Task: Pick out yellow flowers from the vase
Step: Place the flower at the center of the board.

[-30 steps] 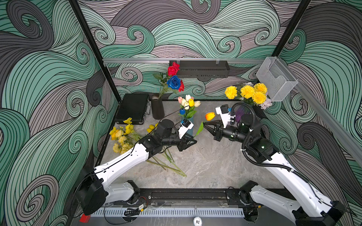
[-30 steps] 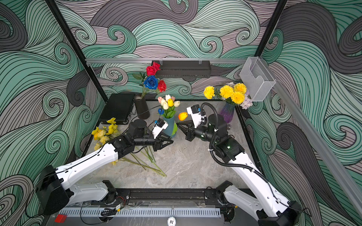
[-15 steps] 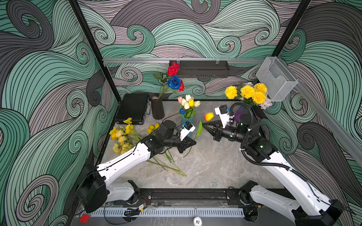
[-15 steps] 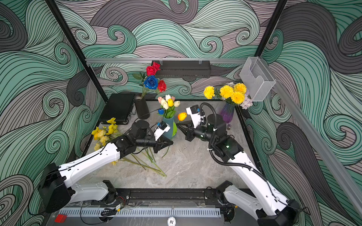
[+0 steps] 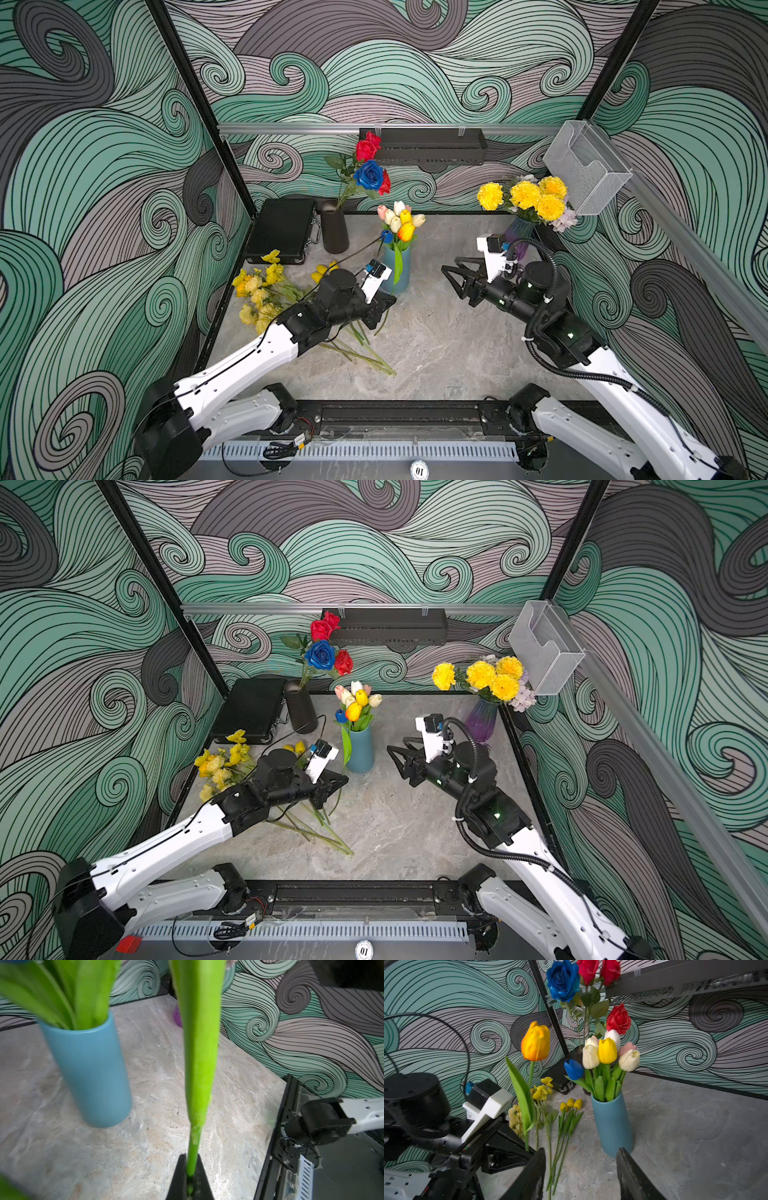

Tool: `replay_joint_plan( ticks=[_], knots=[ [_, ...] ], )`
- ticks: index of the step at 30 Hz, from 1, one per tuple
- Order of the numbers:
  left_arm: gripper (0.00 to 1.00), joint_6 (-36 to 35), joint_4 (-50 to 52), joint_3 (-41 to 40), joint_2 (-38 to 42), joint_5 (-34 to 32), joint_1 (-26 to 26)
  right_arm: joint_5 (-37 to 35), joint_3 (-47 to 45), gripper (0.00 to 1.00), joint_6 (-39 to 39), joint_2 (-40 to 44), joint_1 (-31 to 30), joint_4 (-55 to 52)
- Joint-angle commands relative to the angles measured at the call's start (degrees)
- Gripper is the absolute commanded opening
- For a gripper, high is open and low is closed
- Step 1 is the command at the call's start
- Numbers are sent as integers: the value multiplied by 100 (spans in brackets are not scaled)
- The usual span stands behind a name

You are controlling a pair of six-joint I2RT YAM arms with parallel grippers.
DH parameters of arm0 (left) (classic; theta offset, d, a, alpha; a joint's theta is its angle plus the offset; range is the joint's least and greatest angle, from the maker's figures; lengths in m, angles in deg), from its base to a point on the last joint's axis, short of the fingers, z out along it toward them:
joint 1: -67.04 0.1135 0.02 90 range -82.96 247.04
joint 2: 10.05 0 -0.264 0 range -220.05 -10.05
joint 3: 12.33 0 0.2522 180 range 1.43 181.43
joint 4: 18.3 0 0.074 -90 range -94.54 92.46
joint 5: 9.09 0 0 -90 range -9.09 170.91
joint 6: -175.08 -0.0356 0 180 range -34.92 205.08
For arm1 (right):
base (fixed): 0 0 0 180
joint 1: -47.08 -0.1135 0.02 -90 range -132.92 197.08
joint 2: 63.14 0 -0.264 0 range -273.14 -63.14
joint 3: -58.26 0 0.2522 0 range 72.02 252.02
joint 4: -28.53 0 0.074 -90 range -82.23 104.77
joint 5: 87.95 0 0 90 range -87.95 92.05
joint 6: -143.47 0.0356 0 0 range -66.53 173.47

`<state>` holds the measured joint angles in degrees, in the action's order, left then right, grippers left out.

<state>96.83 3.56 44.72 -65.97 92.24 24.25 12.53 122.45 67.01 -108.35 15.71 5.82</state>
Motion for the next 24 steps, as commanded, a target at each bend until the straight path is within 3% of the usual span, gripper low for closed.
replay_joint_plan(
  ticks=[1, 4, 9, 24],
  knots=[
    [0, 651, 484, -125, 407, -1186, 113, -852, -133, 56, 10, 72, 12, 301],
    [0, 1310, 956, -143, 569, -1423, 384, -991, -107, 56, 93, -22, 10, 311],
    [0, 2392, 986, -252, 558, -1287, 853, -995, 26, 56, 175, -253, 18, 232],
    [0, 3079, 768, -210, -1132, 94, 2102, -969, 53, 56, 87, -289, 30, 121]
  ],
)
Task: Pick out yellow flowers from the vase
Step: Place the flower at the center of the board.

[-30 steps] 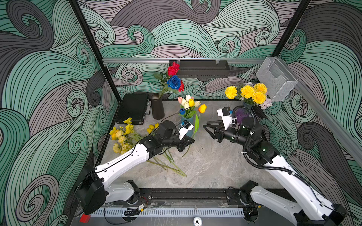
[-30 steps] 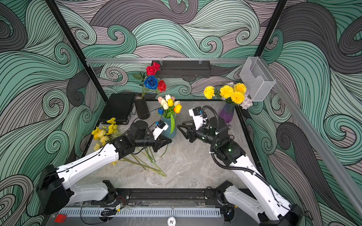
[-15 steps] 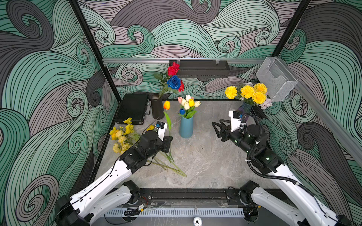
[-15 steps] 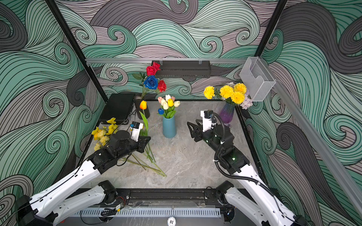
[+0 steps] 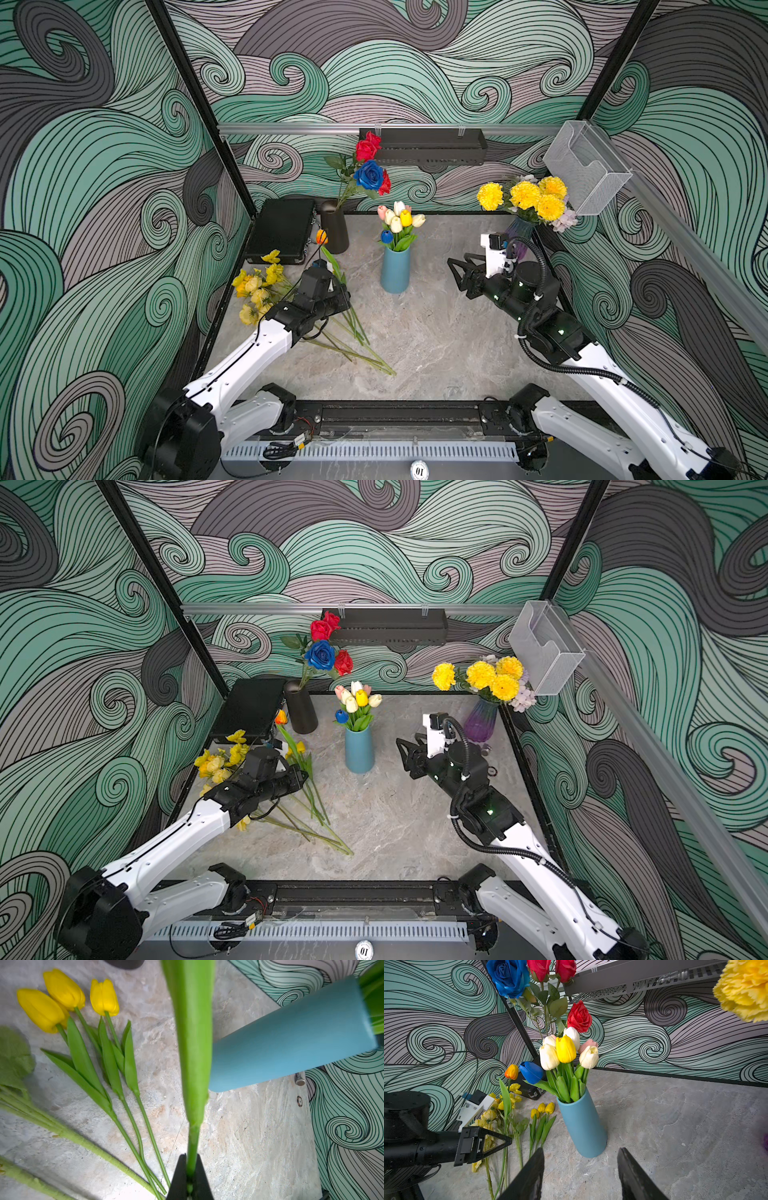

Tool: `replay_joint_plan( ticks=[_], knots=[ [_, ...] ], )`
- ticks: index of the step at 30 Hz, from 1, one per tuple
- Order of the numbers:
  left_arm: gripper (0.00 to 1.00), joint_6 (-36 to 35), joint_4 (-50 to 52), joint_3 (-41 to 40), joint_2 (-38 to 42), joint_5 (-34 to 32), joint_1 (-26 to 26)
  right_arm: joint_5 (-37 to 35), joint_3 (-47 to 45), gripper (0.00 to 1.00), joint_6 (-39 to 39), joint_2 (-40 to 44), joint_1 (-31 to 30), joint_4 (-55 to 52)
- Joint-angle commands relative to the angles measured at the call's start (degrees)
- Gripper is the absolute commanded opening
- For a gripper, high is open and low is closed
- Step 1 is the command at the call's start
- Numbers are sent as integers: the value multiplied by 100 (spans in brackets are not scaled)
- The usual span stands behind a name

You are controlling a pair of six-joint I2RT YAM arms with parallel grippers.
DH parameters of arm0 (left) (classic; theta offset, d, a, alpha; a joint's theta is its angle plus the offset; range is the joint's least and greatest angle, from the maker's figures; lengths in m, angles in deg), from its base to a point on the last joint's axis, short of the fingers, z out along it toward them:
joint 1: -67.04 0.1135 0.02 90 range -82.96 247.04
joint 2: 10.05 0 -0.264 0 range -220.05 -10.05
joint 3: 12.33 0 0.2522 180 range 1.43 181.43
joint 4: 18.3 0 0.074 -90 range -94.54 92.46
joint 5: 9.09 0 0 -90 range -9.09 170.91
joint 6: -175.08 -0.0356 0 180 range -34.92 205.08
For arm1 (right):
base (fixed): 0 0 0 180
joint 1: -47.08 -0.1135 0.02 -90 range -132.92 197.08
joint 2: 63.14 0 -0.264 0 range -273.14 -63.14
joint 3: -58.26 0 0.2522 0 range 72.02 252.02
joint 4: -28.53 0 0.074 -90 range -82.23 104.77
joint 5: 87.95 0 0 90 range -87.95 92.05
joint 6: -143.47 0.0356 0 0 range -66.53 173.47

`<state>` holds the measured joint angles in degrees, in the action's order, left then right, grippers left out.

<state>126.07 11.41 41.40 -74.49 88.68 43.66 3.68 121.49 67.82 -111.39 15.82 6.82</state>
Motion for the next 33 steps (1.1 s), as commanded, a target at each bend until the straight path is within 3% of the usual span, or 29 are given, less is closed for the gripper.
replay_joint_plan(
  ticks=[1, 10, 21, 27, 33],
  knots=[
    [0, 155, -40, 125, -414, 523, 210, -87, 158, 56, 6, -3, 16, 15],
    [0, 172, -378, 104, -1406, 927, 465, -76, 202, 56, -36, -190, 17, 25],
    [2, 165, -575, -2, -2033, 1051, 571, -31, 334, 56, 17, -452, 27, 52],
    [10, 145, -575, -22, -2086, 1103, 632, 22, 379, 56, 75, -529, 25, 52],
    [26, 155, -498, -64, -1902, 1046, 658, 22, 416, 56, 128, -543, 26, 30]
  ],
)
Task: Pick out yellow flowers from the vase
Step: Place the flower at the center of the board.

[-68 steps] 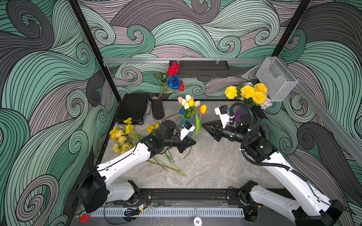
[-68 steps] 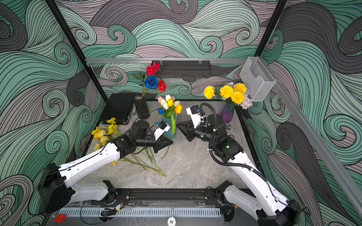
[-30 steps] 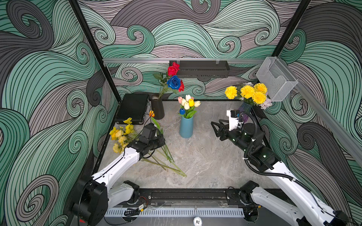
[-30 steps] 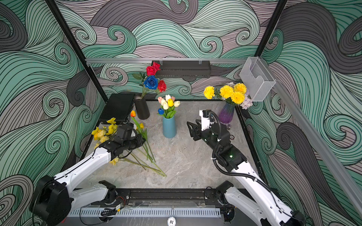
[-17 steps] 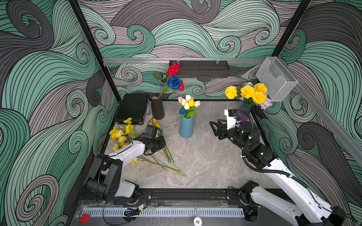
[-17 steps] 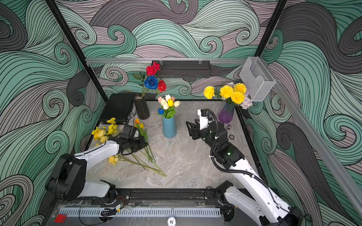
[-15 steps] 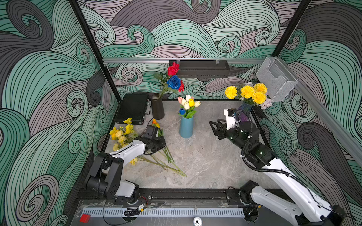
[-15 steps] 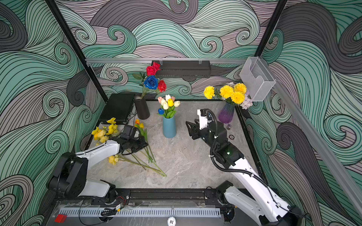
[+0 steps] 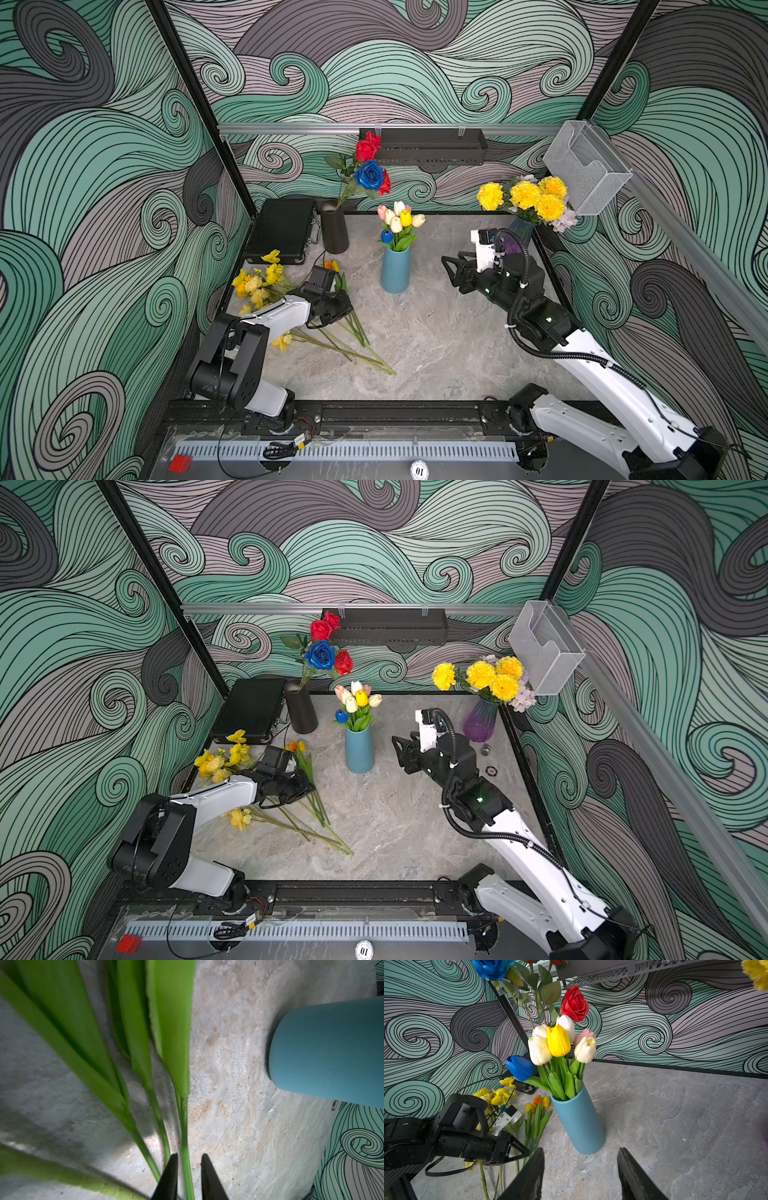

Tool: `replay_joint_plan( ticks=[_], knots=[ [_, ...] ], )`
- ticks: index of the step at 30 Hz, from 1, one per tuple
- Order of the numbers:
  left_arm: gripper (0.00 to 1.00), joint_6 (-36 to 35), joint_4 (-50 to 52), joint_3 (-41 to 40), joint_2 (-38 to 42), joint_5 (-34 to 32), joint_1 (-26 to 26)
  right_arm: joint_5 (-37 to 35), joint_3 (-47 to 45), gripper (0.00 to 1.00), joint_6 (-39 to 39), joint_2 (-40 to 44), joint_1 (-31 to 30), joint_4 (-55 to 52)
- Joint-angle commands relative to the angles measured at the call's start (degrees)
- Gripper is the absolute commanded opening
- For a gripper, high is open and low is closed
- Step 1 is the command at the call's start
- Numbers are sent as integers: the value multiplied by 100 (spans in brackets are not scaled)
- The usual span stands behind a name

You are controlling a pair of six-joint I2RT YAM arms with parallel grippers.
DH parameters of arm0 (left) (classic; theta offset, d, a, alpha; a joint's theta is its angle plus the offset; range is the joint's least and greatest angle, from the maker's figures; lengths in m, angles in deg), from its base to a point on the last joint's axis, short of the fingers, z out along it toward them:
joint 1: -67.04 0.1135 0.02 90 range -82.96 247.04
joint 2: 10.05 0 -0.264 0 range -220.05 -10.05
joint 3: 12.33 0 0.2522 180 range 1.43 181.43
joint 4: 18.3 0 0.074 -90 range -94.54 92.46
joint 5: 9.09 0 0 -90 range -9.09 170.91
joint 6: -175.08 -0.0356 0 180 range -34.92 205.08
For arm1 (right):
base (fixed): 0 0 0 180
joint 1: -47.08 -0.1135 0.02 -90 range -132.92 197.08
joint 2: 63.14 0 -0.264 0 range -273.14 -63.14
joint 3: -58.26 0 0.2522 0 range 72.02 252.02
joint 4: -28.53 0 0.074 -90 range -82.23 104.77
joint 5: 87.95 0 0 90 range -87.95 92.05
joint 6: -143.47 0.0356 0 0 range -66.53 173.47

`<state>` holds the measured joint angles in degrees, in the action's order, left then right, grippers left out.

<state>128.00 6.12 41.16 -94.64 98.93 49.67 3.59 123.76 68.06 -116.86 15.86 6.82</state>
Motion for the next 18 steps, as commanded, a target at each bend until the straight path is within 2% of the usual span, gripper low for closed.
replay_joint_plan(
  ticks=[1, 5, 8, 11, 18],
  knots=[
    [28, -38, 55, -51, 196, -22, 51, 16, 212, 56, 129, -14, 23, 17],
    [34, -29, 202, -170, 818, -421, 58, 112, 543, 53, 180, -265, 21, -219],
    [39, -150, 310, -295, 1493, -807, 65, 295, 966, 48, 159, -636, 20, -504],
    [48, -407, 341, -451, 2253, -1202, 58, 582, 1432, 44, 140, -1073, 25, -722],
    [58, -1148, 286, -850, 3491, -1596, 49, 1142, 2477, 34, 158, -2156, 18, -1229]
  ],
)
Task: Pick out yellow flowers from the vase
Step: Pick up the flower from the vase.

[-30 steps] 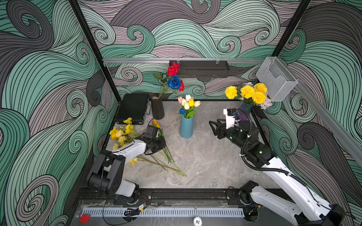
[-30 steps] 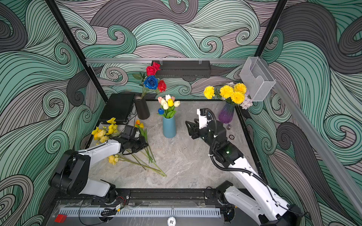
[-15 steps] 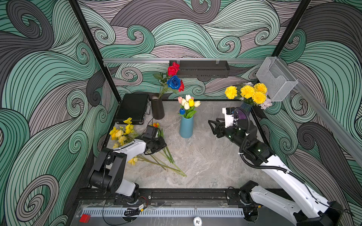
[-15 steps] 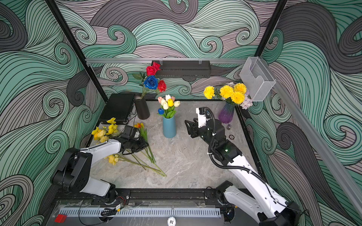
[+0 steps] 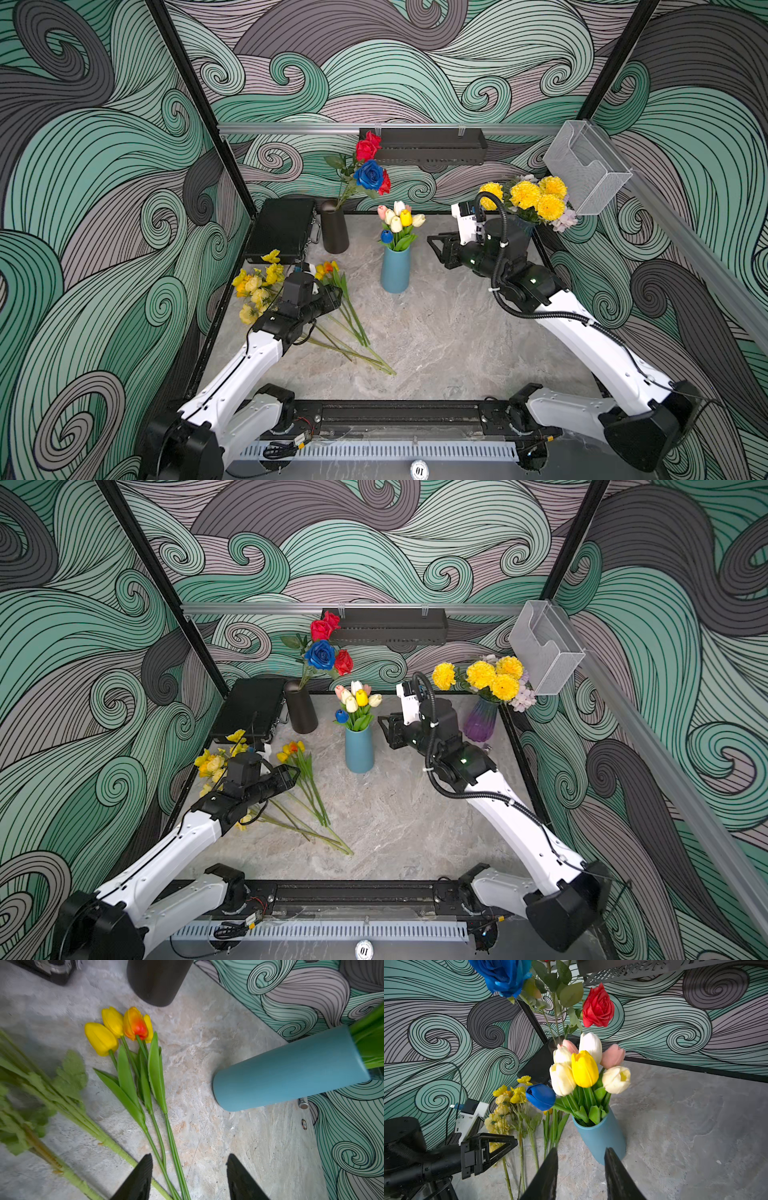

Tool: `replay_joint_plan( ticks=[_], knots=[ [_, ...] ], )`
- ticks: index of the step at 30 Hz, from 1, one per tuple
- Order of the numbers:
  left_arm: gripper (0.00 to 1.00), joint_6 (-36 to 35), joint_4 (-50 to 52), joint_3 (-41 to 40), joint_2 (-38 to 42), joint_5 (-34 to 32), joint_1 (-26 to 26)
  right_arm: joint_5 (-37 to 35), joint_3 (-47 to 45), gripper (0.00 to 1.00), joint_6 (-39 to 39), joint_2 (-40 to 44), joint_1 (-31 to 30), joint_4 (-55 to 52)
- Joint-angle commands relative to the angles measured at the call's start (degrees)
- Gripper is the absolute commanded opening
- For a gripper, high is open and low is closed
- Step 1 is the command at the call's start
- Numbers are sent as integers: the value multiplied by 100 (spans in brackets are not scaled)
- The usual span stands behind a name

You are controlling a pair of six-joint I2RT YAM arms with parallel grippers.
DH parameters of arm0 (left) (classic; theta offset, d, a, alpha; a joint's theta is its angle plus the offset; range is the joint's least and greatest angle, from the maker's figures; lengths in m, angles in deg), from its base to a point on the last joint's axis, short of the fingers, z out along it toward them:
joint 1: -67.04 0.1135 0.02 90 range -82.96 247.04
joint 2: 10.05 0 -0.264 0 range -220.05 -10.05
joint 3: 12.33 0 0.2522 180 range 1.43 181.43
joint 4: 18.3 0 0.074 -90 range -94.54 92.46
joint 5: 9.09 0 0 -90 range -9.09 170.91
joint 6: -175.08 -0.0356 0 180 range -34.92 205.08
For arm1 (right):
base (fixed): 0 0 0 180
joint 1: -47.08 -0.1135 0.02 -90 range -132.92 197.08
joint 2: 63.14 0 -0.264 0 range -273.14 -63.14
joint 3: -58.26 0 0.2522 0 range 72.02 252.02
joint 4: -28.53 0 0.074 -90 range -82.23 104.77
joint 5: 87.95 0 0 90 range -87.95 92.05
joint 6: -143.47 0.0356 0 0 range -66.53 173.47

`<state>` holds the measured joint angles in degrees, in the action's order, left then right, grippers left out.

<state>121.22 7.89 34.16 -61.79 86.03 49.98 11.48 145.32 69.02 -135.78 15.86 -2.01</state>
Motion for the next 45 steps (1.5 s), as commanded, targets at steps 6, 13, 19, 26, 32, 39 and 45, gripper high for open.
replay_joint_plan(
  ticks=[6, 13, 19, 26, 32, 39, 45],
  knots=[
    [62, -579, -180, -567, 654, -302, 21, 450, 1005, 27, -7, -929, -125, -838],
    [64, -608, -309, -700, 631, -229, 18, 209, 1609, 22, -30, -1471, -184, -1222],
    [65, -599, -397, -772, 554, -137, 22, -199, 1984, 19, -8, -1830, -251, -1437],
    [66, -603, -438, -819, 570, -130, 19, -367, 2379, 18, -52, -2187, -256, -1667],
    [66, -564, -536, -878, 514, -117, 24, -600, 2591, 19, -103, -2373, -245, -1757],
    [67, -606, -574, -831, 402, -117, 19, -565, 2755, 19, -122, -2614, -255, -1791],
    [67, -599, -619, -855, 326, -108, 23, -478, 2758, 19, -140, -2701, -253, -1674]
  ],
)
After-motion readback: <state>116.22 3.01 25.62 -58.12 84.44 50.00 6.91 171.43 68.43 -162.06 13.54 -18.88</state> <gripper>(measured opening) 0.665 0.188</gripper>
